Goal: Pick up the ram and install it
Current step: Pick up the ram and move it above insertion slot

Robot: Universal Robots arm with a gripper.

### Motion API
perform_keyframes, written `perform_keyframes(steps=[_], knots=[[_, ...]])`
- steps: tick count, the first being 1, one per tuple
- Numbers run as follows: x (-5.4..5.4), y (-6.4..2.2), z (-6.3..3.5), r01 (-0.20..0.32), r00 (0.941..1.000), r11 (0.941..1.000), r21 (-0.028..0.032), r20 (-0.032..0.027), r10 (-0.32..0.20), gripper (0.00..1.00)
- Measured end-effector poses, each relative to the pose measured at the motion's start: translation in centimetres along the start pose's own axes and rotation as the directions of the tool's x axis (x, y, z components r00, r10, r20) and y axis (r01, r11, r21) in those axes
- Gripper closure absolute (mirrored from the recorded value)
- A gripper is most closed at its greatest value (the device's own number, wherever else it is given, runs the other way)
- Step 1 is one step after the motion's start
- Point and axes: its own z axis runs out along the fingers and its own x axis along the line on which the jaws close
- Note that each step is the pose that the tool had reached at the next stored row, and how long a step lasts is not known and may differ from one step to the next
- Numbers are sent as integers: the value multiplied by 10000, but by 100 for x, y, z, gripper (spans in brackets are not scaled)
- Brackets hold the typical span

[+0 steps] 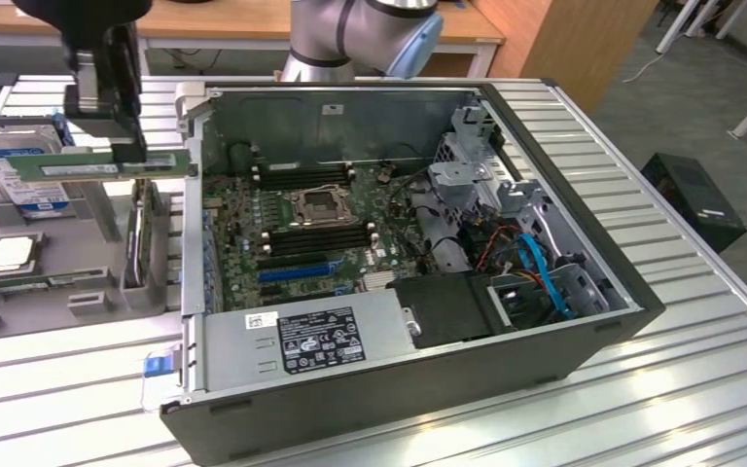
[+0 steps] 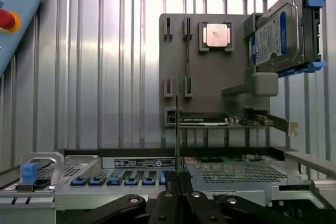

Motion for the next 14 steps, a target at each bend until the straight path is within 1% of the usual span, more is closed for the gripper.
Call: perform_keyframes(steps=[14], knots=[[-10,-377,-17,-1,10000,10000,-12,0,1,88]])
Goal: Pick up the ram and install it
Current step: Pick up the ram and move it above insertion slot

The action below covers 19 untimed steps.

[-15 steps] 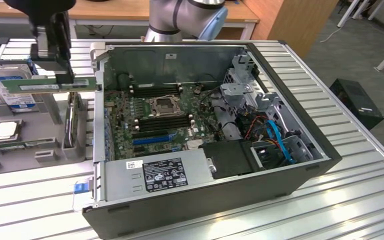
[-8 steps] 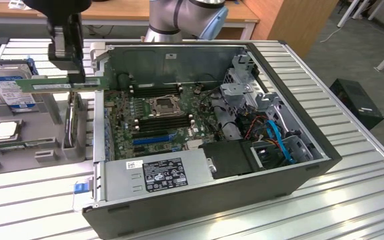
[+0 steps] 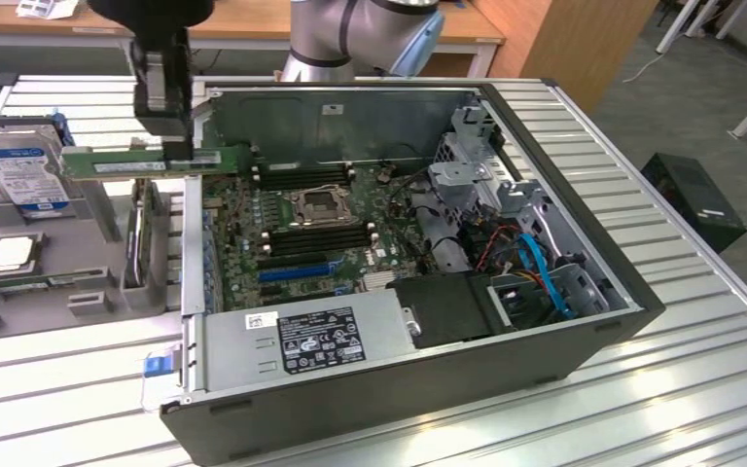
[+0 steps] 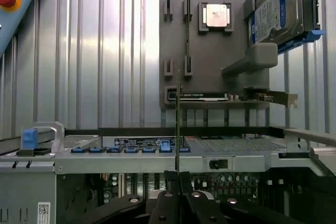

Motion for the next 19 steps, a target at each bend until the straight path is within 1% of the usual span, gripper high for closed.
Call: perform_keyframes(steps=[10,19], knots=[[-7,-281,-13,0,10000,10000,-11,0,0,88],[-15,-560,-26,1,10000,10000,-23,-1,-1,88]])
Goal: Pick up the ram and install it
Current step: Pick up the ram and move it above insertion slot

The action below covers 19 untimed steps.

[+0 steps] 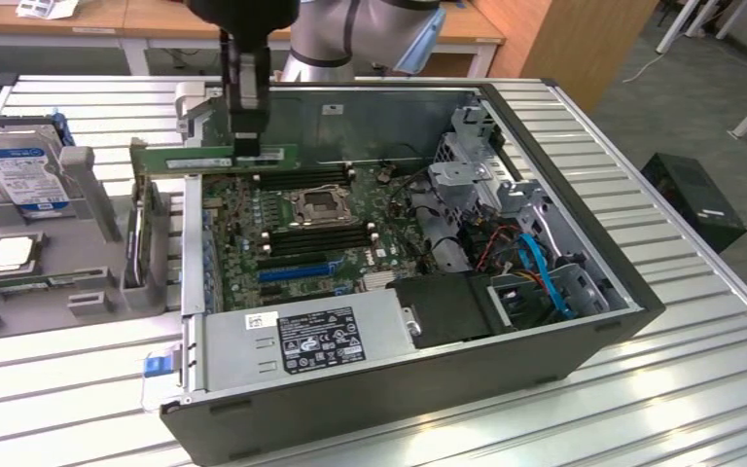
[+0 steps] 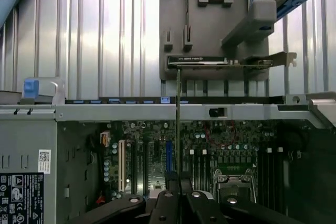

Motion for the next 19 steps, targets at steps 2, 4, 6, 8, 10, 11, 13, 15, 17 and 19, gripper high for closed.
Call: perform_keyframes(steps=[2,4,6,8,10,11,13,15,17,19], knots=[[-1,-55,-3,-1,10000,10000,-1,0,1,88],[-3,-106,-5,-1,10000,10000,-2,1,1,88],[-4,-162,-8,0,10000,10000,-2,0,0,88],[-6,-224,-11,0,10000,10000,-4,0,0,88],[-8,-294,-15,-2,10000,10000,-5,0,2,88],[-8,-329,-16,-1,10000,10000,-5,0,1,88],[-10,-399,-20,-1,10000,10000,-7,0,1,88],[-12,-465,-23,-2,10000,10000,-8,0,2,88],[-14,-536,-26,0,10000,10000,-9,0,0,88],[-16,-607,-30,-2,10000,10000,-12,-1,2,88]])
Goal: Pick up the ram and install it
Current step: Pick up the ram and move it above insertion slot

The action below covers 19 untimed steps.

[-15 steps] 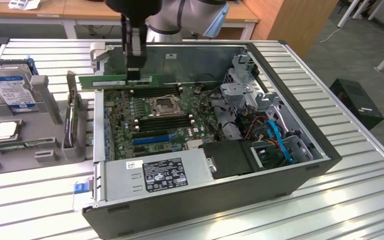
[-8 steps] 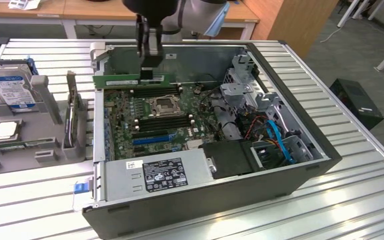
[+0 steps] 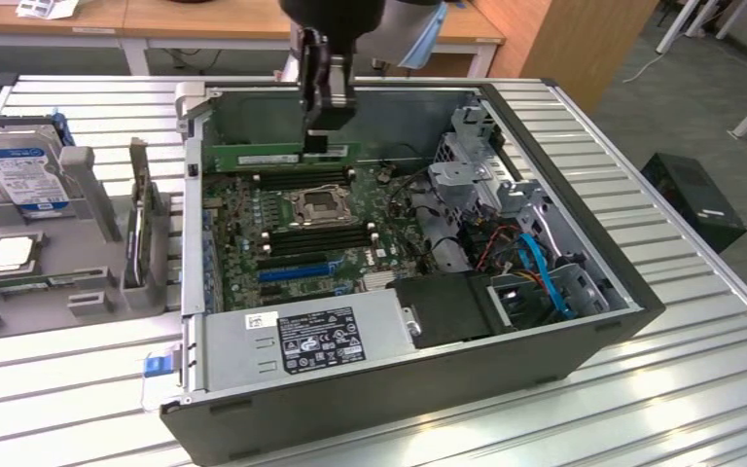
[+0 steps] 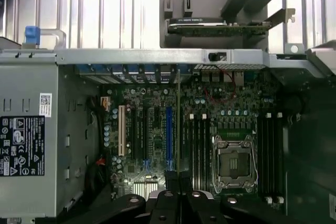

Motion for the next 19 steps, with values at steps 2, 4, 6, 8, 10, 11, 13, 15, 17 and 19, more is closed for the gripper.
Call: perform_keyframes(steps=[2,4,6,8,10,11,13,15,17,19], knots=[[-2,-69,-3,2,10000,10000,-2,0,-2,88],[-3,-136,-7,1,10000,10000,-4,0,-1,88],[-5,-205,-10,1,10000,10000,-4,1,-1,88],[-7,-263,-13,2,10000,10000,-5,0,-2,88],[-8,-316,-16,1,10000,10000,-6,0,-1,88],[-9,-342,-18,2,10000,10000,-6,-1,-2,88],[-9,-385,-20,7,10000,10000,-6,-1,-7,88],[-10,-392,-20,17,10000,10000,-6,0,-17,88],[-10,-392,-20,17,10000,10000,-7,-1,-17,88],[-11,-392,-18,17,10000,10000,-6,1,-17,88]])
